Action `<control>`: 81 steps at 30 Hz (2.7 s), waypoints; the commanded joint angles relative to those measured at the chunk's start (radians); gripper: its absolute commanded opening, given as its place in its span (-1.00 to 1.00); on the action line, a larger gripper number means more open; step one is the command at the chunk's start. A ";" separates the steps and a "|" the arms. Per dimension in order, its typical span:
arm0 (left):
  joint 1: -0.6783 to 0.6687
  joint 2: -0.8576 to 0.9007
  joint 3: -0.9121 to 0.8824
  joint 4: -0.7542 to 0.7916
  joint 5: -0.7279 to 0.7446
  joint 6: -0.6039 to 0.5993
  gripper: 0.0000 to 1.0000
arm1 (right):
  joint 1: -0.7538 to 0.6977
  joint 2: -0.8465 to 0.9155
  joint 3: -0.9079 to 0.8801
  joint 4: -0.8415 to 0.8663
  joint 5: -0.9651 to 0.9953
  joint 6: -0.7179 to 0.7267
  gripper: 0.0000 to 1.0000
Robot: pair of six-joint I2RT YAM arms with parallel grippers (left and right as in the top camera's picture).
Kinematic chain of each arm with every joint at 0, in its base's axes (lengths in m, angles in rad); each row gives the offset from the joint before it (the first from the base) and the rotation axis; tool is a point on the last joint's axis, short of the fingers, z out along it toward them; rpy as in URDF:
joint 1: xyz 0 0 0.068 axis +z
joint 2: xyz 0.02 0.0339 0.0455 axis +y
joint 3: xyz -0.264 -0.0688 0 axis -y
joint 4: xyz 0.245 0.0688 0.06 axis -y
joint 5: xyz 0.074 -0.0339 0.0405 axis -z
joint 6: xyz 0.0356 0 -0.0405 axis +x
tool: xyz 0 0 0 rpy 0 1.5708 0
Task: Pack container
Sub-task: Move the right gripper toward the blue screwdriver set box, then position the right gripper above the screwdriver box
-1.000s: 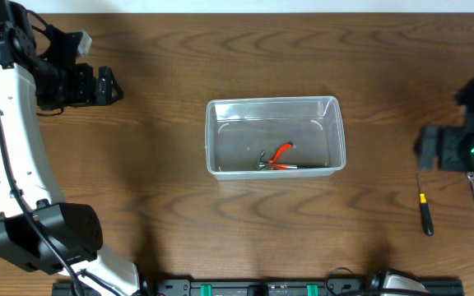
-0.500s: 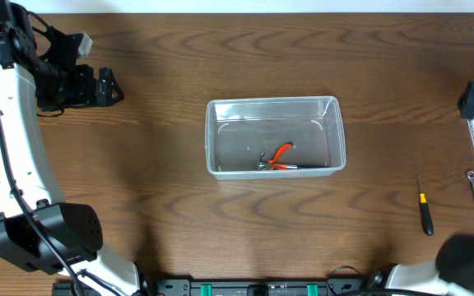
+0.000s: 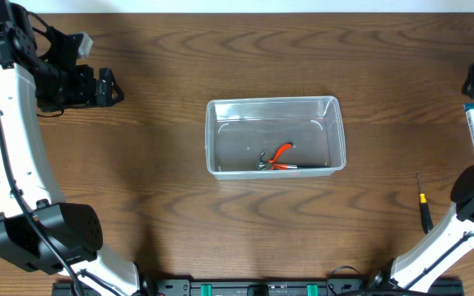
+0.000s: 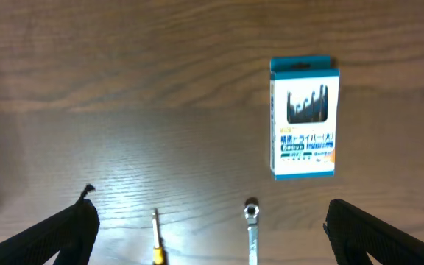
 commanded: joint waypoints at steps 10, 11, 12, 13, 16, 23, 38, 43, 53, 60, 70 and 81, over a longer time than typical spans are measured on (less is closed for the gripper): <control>0.003 -0.003 -0.004 -0.004 -0.008 -0.009 0.96 | -0.159 0.099 0.031 0.113 0.032 0.040 0.98; 0.003 -0.003 -0.004 -0.004 -0.008 -0.009 0.96 | -0.169 0.099 0.031 0.135 0.015 0.087 0.99; 0.003 -0.003 -0.004 -0.002 -0.008 -0.009 0.96 | -0.176 0.098 0.031 0.146 -0.006 0.117 0.99; 0.003 -0.003 -0.004 -0.001 -0.008 -0.009 0.96 | -0.181 0.099 0.031 0.151 -0.029 0.124 0.99; 0.003 -0.003 -0.004 -0.002 -0.008 -0.009 0.96 | -0.183 0.115 0.030 0.148 -0.034 0.083 0.98; 0.003 -0.003 -0.004 -0.002 -0.008 -0.009 0.96 | -0.172 0.207 0.030 0.126 -0.018 -0.020 0.98; 0.003 -0.003 -0.004 -0.002 -0.008 -0.009 0.96 | -0.134 0.273 0.030 0.227 0.158 -0.112 0.99; 0.003 -0.003 -0.004 -0.002 -0.008 -0.009 0.96 | -0.136 0.280 0.029 0.227 0.157 -0.105 0.98; 0.003 -0.003 -0.004 -0.002 -0.008 -0.009 0.96 | -0.137 0.310 0.020 0.203 0.085 -0.132 0.99; 0.003 -0.003 -0.004 -0.002 -0.008 -0.009 0.96 | -0.145 0.340 0.020 0.202 0.085 -0.131 0.98; 0.003 -0.003 -0.004 -0.002 -0.008 -0.009 0.96 | -0.166 0.360 0.018 0.205 0.085 -0.132 0.98; 0.003 -0.003 -0.004 -0.010 -0.008 -0.009 0.96 | -0.166 0.423 0.018 0.196 0.085 -0.130 0.99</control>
